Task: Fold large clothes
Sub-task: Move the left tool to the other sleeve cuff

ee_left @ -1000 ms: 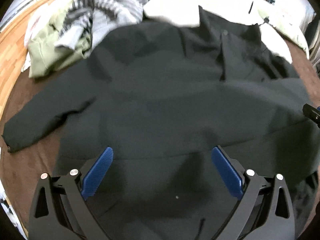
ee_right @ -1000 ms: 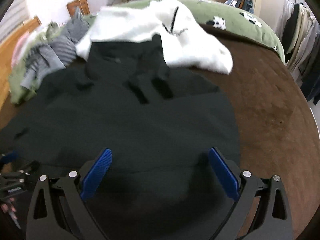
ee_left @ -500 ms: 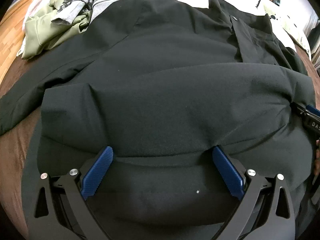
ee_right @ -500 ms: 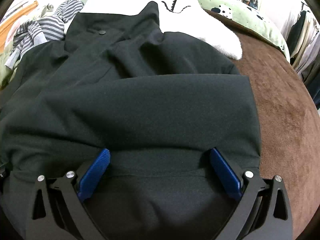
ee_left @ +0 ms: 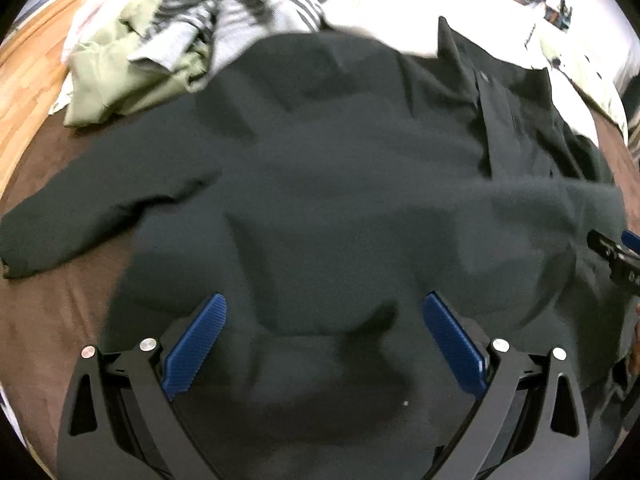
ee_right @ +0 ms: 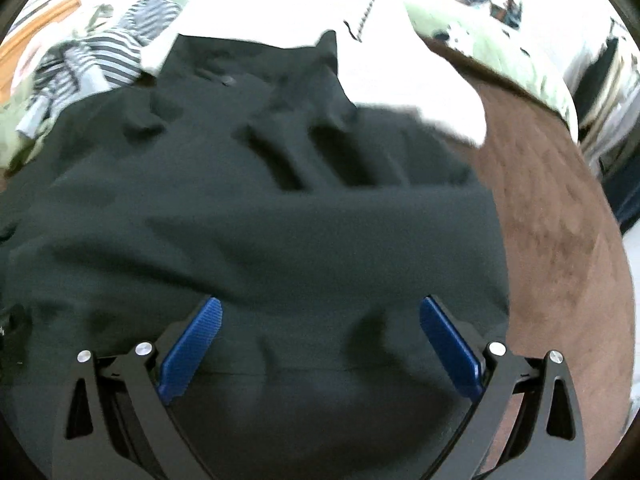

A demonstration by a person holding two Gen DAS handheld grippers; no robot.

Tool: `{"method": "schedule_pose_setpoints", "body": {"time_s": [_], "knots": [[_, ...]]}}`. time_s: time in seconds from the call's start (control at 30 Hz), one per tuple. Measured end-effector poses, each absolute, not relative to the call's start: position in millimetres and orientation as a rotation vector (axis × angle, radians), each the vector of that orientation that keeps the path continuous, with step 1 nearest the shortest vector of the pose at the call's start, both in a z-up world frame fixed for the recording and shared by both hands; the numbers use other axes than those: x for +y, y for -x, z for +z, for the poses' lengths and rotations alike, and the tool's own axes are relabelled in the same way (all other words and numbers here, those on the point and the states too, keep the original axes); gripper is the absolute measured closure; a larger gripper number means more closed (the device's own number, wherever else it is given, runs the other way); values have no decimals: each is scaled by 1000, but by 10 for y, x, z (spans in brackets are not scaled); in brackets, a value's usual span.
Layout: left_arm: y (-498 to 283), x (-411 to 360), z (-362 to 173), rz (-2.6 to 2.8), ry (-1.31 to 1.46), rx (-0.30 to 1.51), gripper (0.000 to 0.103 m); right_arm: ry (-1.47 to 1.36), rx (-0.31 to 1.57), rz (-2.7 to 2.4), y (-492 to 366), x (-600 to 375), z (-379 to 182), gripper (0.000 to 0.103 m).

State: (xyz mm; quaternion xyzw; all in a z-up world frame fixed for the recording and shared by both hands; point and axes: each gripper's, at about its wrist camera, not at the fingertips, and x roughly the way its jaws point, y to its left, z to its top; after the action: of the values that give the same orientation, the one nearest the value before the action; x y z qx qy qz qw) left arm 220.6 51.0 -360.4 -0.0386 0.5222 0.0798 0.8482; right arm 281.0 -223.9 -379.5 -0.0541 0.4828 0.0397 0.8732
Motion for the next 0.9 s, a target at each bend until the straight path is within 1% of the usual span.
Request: {"method": "schedule_pose_setpoints", "body": {"time_s": [0.3, 0.47, 0.6, 0.7, 0.9], "knots": [[-2145, 1094, -2955, 279, 119, 1043, 6, 54, 949, 200, -2763, -1648, -3038, 5], [-1991, 1529, -2719, 350, 195, 1024, 6, 59, 909, 266, -2785, -1166, -2715, 5], [-1824, 1917, -2759, 403, 238, 1025, 6, 88, 880, 324, -2813, -726, -2643, 5], [-1662, 2317, -2911, 453, 286, 1041, 6, 94, 878, 363, -2855, -390, -2693, 5], [-1386, 3181, -3289, 575, 360, 1035, 6, 146, 882, 406, -2934, 276, -2983, 5]]}}
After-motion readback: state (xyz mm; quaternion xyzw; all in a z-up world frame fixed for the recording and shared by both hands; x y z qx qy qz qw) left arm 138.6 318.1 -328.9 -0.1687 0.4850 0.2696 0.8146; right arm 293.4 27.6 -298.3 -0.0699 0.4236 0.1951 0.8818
